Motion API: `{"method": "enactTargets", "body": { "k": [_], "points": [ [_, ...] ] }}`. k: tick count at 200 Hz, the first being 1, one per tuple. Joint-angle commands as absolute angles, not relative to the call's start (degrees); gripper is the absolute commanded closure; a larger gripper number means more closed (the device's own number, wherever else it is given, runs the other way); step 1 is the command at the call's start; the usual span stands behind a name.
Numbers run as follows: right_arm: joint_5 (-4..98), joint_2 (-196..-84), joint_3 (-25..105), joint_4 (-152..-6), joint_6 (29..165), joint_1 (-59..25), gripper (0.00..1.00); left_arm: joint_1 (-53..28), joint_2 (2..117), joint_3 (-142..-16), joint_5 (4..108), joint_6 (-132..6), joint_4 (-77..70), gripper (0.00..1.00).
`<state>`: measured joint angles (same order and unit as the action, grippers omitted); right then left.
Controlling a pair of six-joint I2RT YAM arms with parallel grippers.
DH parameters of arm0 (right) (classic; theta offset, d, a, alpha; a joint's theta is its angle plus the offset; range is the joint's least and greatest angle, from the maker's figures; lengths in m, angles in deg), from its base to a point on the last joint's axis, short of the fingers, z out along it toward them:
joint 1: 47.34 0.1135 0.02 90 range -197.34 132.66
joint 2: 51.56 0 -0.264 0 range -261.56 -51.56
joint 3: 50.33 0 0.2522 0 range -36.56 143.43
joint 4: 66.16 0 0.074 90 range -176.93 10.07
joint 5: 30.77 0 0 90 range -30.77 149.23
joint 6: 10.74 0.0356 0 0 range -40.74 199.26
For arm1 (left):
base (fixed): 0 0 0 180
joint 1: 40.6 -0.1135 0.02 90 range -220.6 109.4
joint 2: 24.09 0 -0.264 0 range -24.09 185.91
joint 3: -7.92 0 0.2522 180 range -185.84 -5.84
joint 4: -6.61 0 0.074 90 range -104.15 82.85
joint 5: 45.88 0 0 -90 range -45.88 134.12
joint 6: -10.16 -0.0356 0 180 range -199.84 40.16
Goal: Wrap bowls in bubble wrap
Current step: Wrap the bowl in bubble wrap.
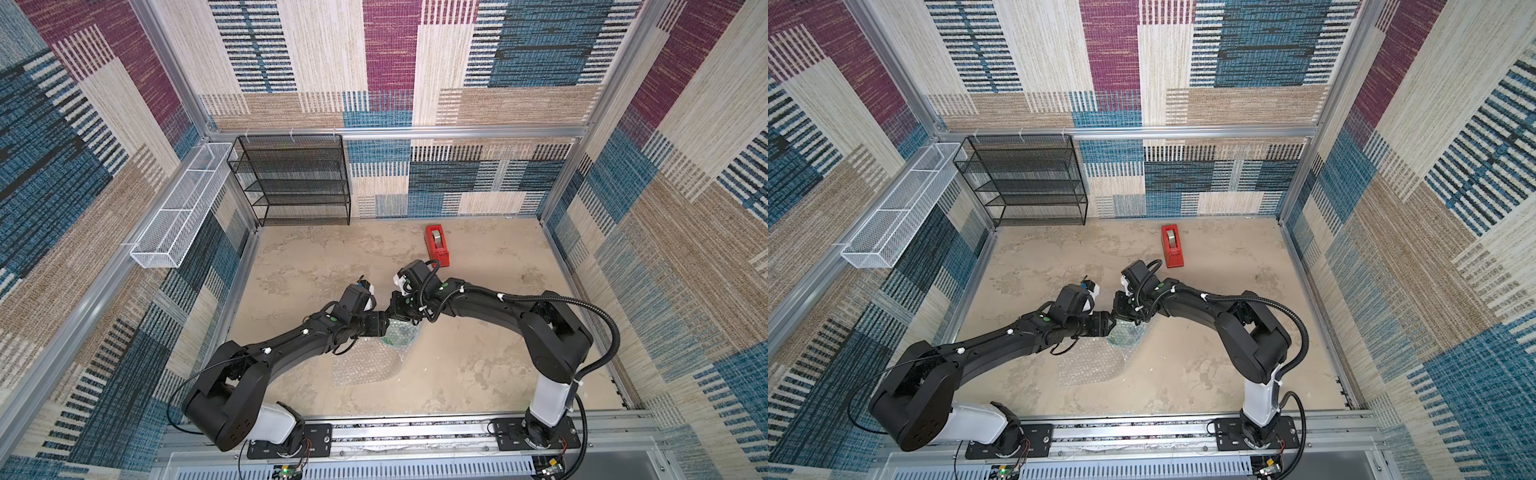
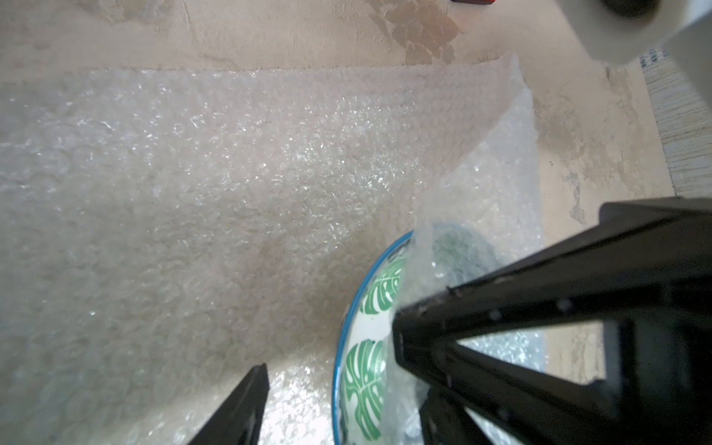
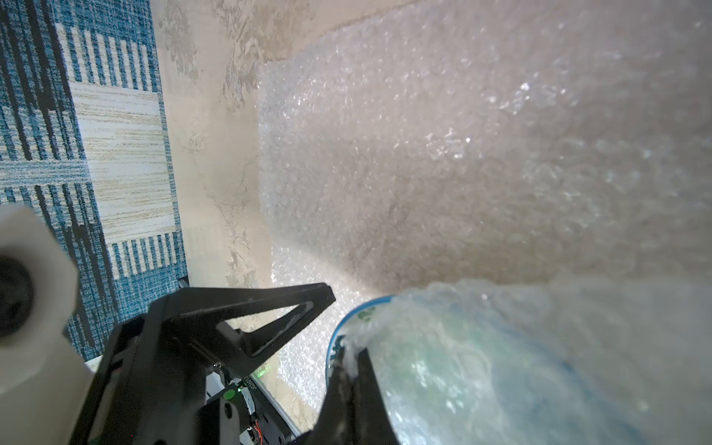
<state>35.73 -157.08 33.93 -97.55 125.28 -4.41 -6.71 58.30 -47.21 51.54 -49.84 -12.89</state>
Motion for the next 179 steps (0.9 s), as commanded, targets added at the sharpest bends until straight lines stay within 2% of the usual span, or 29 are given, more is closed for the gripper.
{"method": "enactTargets", "body": {
  "k": [1,57,121,142,171,179],
  "points": [
    [35.33,-157.1,33.83,-96.71,124.71,-4.2,0.97,-6.78,59.42,-47.83,50.09,-49.01,-11.25,0.4],
    [35.33,-157.01,33.02,-96.27,124.79,-4.23,0.96,-6.76,61.45,-48.88,50.73,-48.25,-9.69,0.47],
    [35.33,-156.86,32.8,-95.7,125.08,-4.19,0.91,-6.76,61.58,-48.28,49.76,-47.37,-9.74,0.63],
    [35.51,-156.85,33.11,-95.95,124.83,-4.26,0.9,-6.76,61.87,-48.88,50.45,-47.16,-10.42,0.74],
    [35.52,-157.07,33.09,-95.87,124.79,-4.24,0.75,-6.78,61.69,-48.53,49.41,-46.67,-10.09,0.74],
    [35.59,-156.96,32.91,-95.66,124.88,-4.21,0.74,-6.76,61.7,-48.55,49.23,-46.76,-10.27,0.75]
  ]
}}
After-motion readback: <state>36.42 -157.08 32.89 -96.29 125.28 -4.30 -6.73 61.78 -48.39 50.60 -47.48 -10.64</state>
